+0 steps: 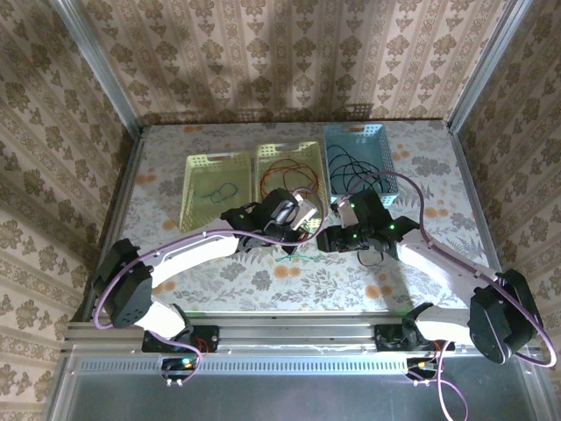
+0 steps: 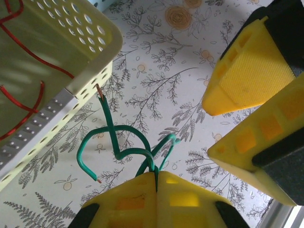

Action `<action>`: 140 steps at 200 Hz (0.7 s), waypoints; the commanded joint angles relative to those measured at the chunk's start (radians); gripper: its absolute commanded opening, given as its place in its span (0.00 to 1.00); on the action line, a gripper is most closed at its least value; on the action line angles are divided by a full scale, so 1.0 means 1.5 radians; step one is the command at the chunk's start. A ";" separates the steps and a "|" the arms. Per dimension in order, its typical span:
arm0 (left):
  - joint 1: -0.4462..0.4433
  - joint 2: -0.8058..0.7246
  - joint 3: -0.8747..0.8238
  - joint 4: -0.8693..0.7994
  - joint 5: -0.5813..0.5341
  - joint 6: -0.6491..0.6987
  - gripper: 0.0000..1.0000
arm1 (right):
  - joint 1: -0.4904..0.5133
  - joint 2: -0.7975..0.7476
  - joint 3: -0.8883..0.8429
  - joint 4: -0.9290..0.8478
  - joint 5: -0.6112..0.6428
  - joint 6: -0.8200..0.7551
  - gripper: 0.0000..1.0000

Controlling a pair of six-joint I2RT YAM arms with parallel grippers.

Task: Untangle the cables

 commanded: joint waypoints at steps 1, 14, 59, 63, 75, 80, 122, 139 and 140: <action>0.004 -0.018 -0.006 0.020 0.037 -0.004 0.00 | 0.001 0.026 -0.006 0.037 -0.039 -0.019 0.49; 0.004 -0.023 -0.009 0.026 0.050 -0.008 0.00 | 0.001 0.049 -0.002 0.047 -0.049 -0.021 0.49; 0.016 -0.048 -0.016 0.039 0.116 -0.016 0.00 | 0.002 0.087 -0.008 0.079 -0.074 -0.030 0.49; 0.018 -0.051 -0.017 0.039 0.123 -0.016 0.00 | 0.002 0.087 -0.010 0.081 -0.073 -0.030 0.49; 0.025 -0.057 -0.018 0.042 0.143 -0.017 0.00 | 0.002 0.090 -0.013 0.090 -0.073 -0.030 0.48; 0.028 -0.059 -0.019 0.041 0.152 -0.017 0.00 | 0.002 0.091 -0.015 0.096 -0.072 -0.029 0.47; 0.044 -0.065 -0.023 0.050 0.210 -0.029 0.00 | 0.002 0.115 -0.014 0.143 -0.080 -0.016 0.40; 0.045 -0.067 -0.021 0.043 0.214 -0.028 0.00 | 0.002 0.117 -0.011 0.159 -0.084 -0.008 0.41; 0.045 -0.067 -0.021 0.043 0.215 -0.028 0.00 | 0.002 0.118 -0.011 0.161 -0.085 -0.008 0.41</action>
